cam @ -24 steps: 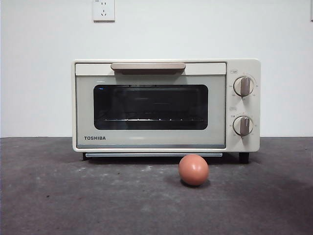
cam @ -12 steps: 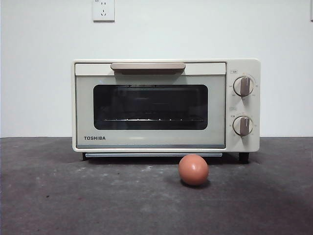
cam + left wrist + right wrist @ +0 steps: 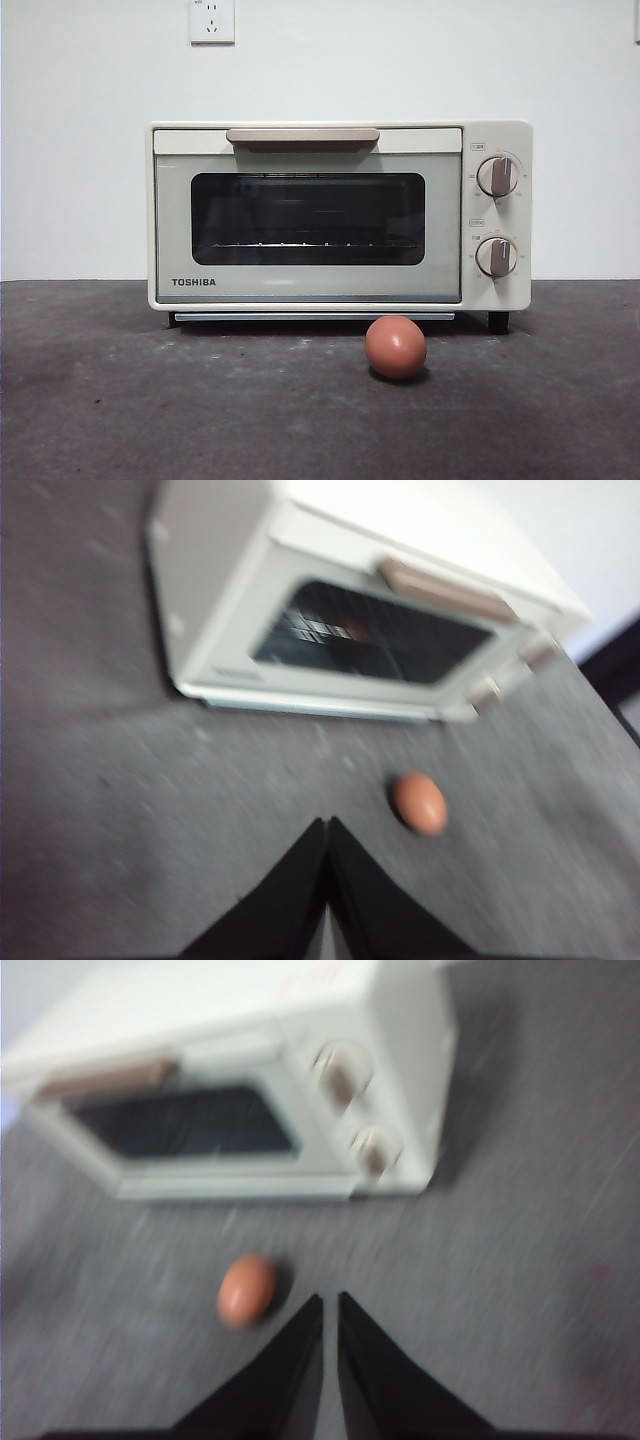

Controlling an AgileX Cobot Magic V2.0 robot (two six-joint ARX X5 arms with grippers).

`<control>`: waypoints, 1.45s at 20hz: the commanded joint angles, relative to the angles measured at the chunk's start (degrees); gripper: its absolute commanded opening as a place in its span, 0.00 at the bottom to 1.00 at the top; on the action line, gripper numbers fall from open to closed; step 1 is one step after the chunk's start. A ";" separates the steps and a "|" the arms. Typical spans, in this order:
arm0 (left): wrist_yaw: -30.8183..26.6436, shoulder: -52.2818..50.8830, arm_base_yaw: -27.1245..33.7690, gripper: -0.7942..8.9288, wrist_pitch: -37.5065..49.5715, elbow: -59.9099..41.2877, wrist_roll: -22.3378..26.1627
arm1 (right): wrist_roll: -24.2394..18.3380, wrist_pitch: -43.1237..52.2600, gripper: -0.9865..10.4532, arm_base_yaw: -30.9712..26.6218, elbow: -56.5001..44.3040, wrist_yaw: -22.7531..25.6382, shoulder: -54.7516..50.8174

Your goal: Eggoven

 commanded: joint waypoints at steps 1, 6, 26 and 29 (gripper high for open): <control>2.38 2.45 -0.66 0.09 -3.17 3.15 5.27 | -6.23 -6.16 0.09 1.14 3.78 -2.21 3.58; 3.19 5.29 -2.05 0.09 -10.93 6.62 9.14 | -9.81 -14.80 0.09 4.37 7.50 -3.78 7.96; 3.19 5.84 -2.93 0.09 -14.19 7.65 10.88 | 0.31 -3.85 0.40 14.25 7.58 -5.77 19.67; 3.19 5.84 -2.93 0.09 -14.16 7.65 10.86 | 4.46 3.43 0.40 20.70 7.61 0.04 27.52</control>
